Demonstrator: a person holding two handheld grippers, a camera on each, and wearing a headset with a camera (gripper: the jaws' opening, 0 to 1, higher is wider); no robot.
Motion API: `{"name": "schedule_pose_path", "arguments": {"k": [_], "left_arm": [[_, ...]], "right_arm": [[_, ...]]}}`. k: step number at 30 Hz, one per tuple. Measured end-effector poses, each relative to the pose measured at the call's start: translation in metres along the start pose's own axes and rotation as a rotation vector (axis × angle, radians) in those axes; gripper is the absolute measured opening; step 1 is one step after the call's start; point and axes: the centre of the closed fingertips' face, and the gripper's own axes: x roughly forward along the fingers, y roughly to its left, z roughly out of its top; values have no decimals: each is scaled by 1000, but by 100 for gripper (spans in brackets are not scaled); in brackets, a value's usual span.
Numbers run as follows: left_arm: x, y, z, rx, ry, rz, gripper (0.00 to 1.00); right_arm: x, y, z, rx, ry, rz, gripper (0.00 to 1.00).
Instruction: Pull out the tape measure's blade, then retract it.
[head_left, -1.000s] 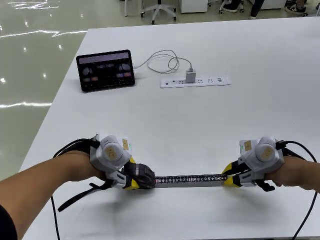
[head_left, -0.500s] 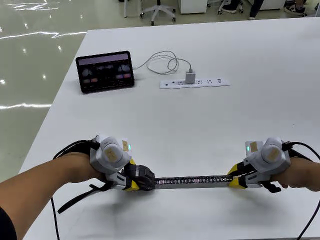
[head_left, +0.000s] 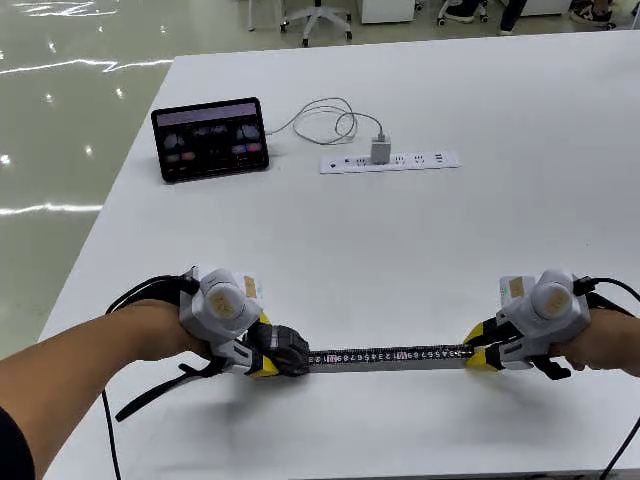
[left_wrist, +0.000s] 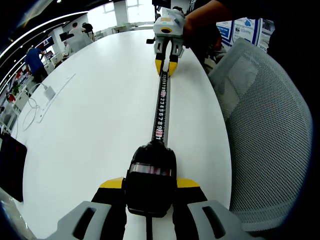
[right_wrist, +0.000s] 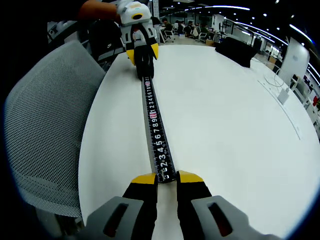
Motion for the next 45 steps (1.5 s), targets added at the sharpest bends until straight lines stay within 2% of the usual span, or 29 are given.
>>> {"name": "schedule_pose_path", "arguments": {"k": [14,24,29,36,45], "left_arm": [[0,1,0,-3,-3,2,31],[1,1,1,-12,-9,2,31],[2,1,1,-10,-7,0,32],[2,1,1,-35,-25,1,32],[2,3,2,-27,-36,6,33]], "right_arm": [[1,0,1,8,6,9,9],[1,0,0,41,3,29,10],[1,1,0,20,13,36,11],[1,0,-1,19,16,31,11],[2,0,-1,-6,27,26,12]]}}
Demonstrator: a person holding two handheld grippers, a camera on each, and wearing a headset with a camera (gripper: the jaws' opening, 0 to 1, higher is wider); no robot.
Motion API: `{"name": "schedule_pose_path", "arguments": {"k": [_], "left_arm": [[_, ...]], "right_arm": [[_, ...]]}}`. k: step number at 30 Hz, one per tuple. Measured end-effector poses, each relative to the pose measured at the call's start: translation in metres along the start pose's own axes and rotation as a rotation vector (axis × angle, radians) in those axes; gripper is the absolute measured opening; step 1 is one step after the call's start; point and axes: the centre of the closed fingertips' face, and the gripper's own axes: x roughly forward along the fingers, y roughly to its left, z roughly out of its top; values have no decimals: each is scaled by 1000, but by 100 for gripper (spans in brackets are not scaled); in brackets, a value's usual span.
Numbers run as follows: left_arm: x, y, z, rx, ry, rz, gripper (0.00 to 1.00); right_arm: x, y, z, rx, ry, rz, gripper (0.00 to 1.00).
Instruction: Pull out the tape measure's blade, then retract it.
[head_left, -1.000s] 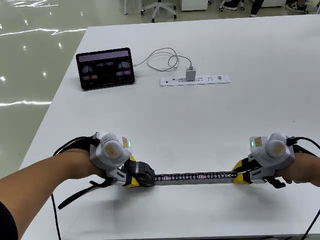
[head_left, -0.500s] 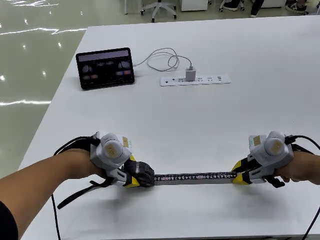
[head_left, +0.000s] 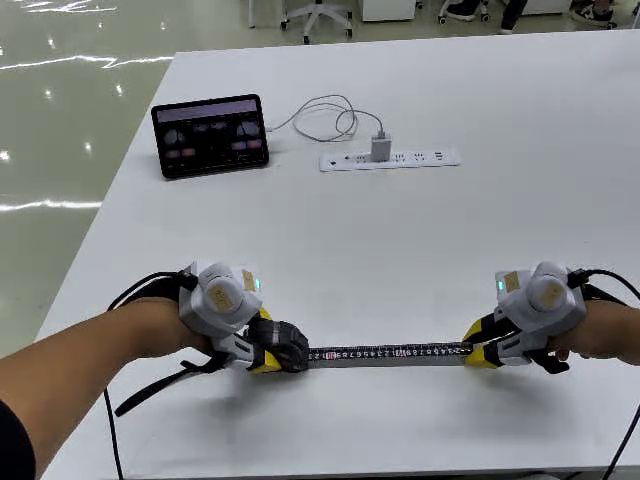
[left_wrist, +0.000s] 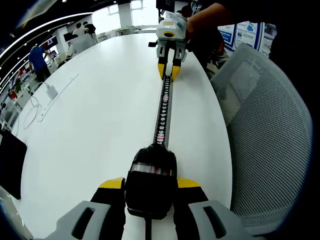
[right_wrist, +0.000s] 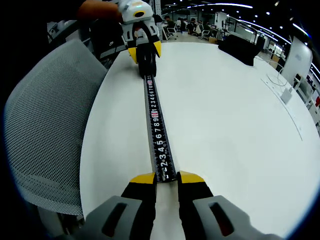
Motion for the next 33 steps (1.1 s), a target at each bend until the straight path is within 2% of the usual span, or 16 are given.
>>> {"name": "schedule_pose_path", "arguments": {"k": [3,5,7,11,15,17,20,27,29,33], "left_arm": [[-1,0,-1,2,11,-2,33],[-3,2,-6,-7,55,-3,33],[-4,4,-5,6,51,6,37],[-8,7,-5,-19,55,8,40],[-12,10,-7,-25,64,22,44],[-14,15,-7,-30,59,51,50],[-17,19,-6,-41,47,70,58],[-19,20,-8,-67,35,79,69],[-19,18,-8,-77,28,73,70],[-19,16,-6,-111,5,72,78]], "right_arm": [[0,1,1,2,5,-4,12],[0,1,1,-4,13,-6,12],[0,1,1,-10,19,-7,12],[-1,1,1,-23,29,-13,13],[-3,0,3,-19,29,-24,19],[-4,-1,4,-17,30,-27,20],[-7,-3,5,-5,25,-35,24],[-10,-2,5,-4,27,-40,30],[-10,-2,4,2,28,-38,35],[-12,-2,6,23,16,-43,40]]}}
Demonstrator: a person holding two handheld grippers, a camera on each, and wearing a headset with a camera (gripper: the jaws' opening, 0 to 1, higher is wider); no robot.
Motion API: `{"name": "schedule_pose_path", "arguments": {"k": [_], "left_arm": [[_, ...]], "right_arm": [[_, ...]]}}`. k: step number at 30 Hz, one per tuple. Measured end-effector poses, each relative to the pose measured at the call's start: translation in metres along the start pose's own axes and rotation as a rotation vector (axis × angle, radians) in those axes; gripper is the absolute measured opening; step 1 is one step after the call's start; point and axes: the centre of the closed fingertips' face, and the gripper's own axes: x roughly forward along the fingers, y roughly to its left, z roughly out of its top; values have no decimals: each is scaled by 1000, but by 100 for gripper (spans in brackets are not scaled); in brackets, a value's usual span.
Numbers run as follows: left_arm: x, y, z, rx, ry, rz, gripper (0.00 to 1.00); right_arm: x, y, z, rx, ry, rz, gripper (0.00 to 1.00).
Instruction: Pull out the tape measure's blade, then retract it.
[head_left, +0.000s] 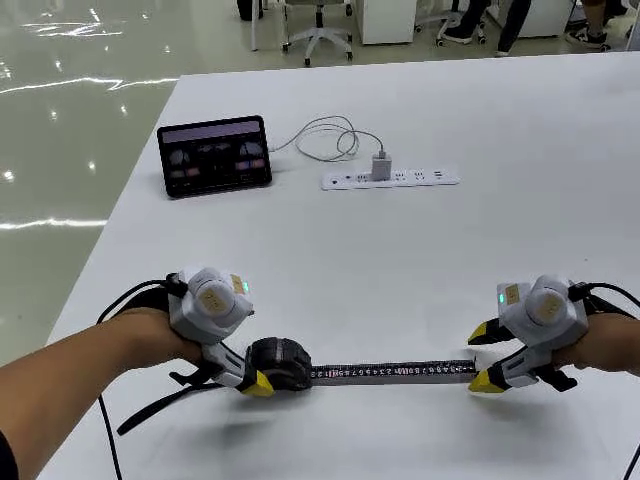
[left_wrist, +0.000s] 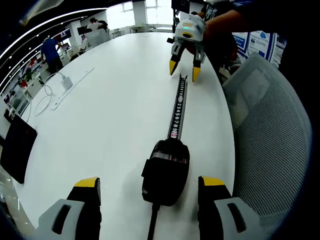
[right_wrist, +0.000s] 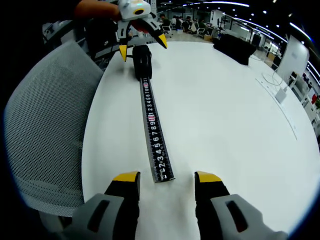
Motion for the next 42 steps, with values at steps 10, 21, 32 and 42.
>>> {"name": "schedule_pose_path", "arguments": {"k": [10,21,32,42], "left_arm": [[-1,-2,2,-55,-38,6,98],[-6,0,0,-142,-98,38,100],[-18,12,-12,-313,-197,150,100],[-32,20,-27,-518,-296,250,100]], "right_arm": [[-2,0,1,35,-17,-3,52],[-3,-1,5,96,-45,-24,63],[-13,-7,0,207,-120,-128,73],[-21,3,-9,316,-189,-213,81]]}}
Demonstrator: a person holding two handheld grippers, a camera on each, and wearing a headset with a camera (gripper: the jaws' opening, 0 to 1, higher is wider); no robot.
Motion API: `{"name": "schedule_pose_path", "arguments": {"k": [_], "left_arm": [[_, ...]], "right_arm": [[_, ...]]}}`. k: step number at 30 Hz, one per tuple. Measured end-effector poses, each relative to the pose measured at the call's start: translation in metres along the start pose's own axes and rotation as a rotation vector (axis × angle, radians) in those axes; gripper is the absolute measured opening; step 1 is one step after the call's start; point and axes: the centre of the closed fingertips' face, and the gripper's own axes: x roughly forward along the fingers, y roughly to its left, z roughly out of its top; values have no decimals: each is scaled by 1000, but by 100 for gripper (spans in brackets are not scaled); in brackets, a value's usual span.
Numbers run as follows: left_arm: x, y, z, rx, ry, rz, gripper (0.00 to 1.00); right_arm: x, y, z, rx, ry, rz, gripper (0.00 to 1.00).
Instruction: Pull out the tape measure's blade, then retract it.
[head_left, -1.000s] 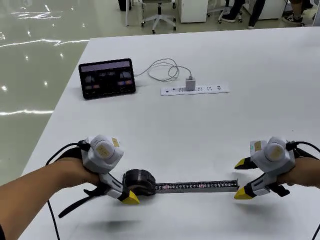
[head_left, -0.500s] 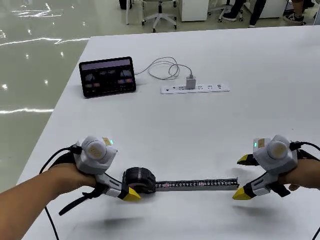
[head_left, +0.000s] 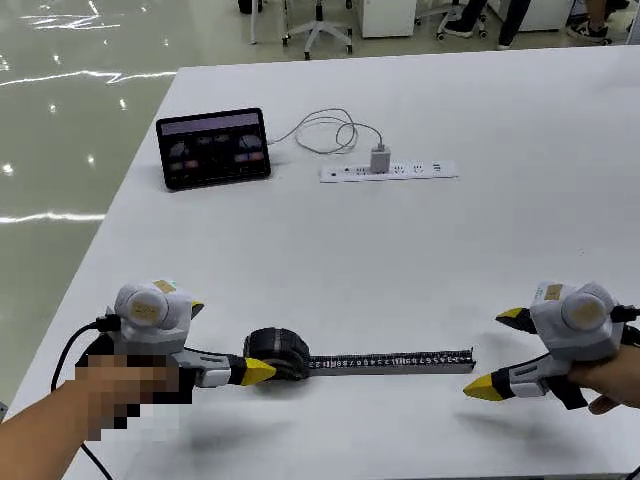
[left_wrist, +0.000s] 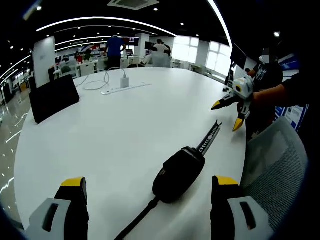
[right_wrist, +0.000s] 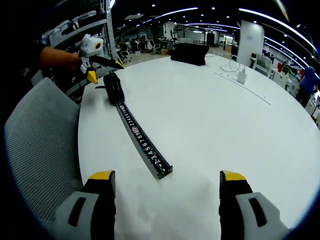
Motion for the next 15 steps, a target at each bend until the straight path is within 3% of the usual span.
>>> {"name": "schedule_pose_path", "arguments": {"k": [2,5,7,15], "left_arm": [[-2,-5,-2,-48,-10,-14,100],[-9,-6,-2,-37,-45,11,100],[-11,-9,-2,-37,-67,18,100],[-26,-8,-13,-25,-81,47,100]], "right_arm": [[-3,2,-1,16,-15,-9,82],[-7,1,-1,80,-71,-38,85],[-12,3,-3,82,-76,-51,88],[-29,8,-8,93,-109,-98,87]]}}
